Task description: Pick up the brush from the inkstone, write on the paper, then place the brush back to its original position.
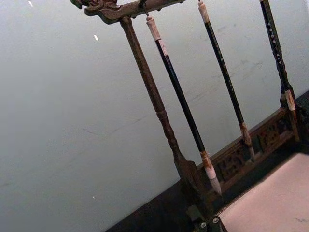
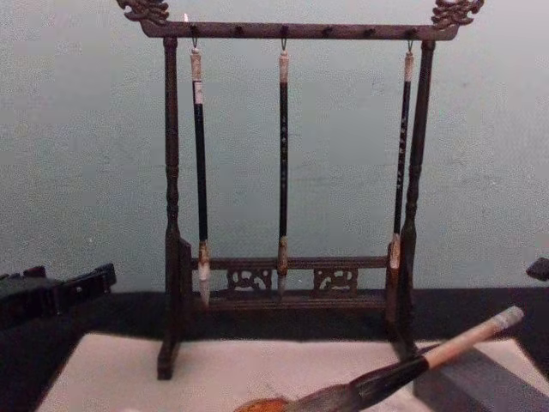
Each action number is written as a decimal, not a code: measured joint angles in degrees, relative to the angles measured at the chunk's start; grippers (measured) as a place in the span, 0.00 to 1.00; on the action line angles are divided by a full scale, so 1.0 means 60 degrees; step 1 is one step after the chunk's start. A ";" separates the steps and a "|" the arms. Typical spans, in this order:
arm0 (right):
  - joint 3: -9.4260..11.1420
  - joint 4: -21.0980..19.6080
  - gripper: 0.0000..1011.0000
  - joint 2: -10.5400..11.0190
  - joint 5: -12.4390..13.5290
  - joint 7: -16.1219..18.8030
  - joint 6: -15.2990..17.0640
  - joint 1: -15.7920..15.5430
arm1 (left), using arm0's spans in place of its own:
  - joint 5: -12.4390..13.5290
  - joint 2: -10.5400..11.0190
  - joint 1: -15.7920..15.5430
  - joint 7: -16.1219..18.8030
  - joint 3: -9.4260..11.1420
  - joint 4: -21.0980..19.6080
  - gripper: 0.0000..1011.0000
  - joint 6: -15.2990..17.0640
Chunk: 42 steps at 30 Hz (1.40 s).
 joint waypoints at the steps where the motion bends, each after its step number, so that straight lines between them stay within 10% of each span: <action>1: -0.0045 0.0196 1.00 -0.0067 0.0133 0.0024 0.0051 0.0147 | 0.0000 0.0000 0.0000 0.0000 0.0000 -0.0001 0.99 0.0000; 42: -0.1200 0.3234 1.00 -0.0716 0.1155 0.0745 -0.0384 0.2338 | 0.0000 0.0000 0.0000 0.0000 0.0000 -0.0001 0.99 0.0000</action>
